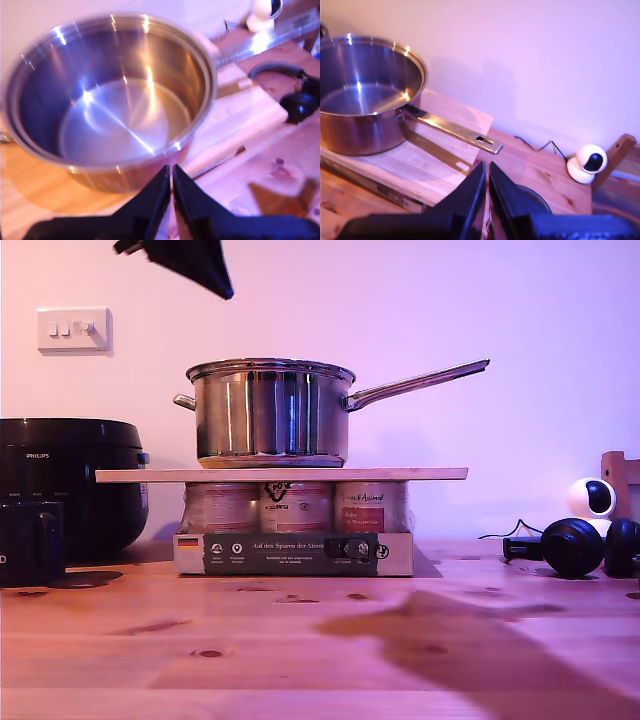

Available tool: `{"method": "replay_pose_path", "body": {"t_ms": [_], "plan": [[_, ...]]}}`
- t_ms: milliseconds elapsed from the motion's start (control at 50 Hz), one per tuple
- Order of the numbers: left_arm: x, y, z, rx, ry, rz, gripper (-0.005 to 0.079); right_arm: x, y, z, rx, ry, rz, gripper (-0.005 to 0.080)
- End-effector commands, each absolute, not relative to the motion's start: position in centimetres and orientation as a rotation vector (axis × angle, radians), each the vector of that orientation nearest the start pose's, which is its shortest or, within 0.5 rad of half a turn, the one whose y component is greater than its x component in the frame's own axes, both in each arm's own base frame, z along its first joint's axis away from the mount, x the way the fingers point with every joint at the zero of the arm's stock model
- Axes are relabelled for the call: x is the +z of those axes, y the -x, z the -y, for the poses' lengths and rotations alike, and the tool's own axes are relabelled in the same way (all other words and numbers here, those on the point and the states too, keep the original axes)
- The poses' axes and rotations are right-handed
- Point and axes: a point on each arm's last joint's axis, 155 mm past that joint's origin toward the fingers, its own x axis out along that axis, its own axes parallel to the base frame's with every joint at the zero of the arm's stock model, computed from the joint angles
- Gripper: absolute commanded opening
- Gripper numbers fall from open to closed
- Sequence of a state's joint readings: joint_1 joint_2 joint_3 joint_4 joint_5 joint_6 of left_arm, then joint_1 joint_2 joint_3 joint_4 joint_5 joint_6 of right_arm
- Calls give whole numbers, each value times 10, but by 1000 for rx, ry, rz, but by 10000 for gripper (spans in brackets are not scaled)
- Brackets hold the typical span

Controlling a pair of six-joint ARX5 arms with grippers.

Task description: Pick up the large pot with both hands and place it on the shelf behind you

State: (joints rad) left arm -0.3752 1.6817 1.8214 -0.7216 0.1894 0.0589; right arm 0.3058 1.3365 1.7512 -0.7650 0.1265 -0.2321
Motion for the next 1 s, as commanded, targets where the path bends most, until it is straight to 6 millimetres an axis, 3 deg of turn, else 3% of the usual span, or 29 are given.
{"method": "replay_pose_path", "body": {"t_ms": [0, 300, 440, 760, 980], "plan": [[335, -432, 209, -569, -92, -518, -21, 411, -385, -101, 236, 295, -332, -13], [323, -405, 194, -548, -42, -383, -21, 374, -386, -111, 273, 235, -279, -13], [322, -392, 186, -533, -12, -306, -21, 366, -380, -113, 286, 220, -228, -13], [305, -354, 174, -520, 36, -207, -21, 354, -345, -124, 370, 170, -95, -13], [299, -321, 173, -531, 54, -123, -21, 326, -317, -134, 426, 166, -44, -13]]}}
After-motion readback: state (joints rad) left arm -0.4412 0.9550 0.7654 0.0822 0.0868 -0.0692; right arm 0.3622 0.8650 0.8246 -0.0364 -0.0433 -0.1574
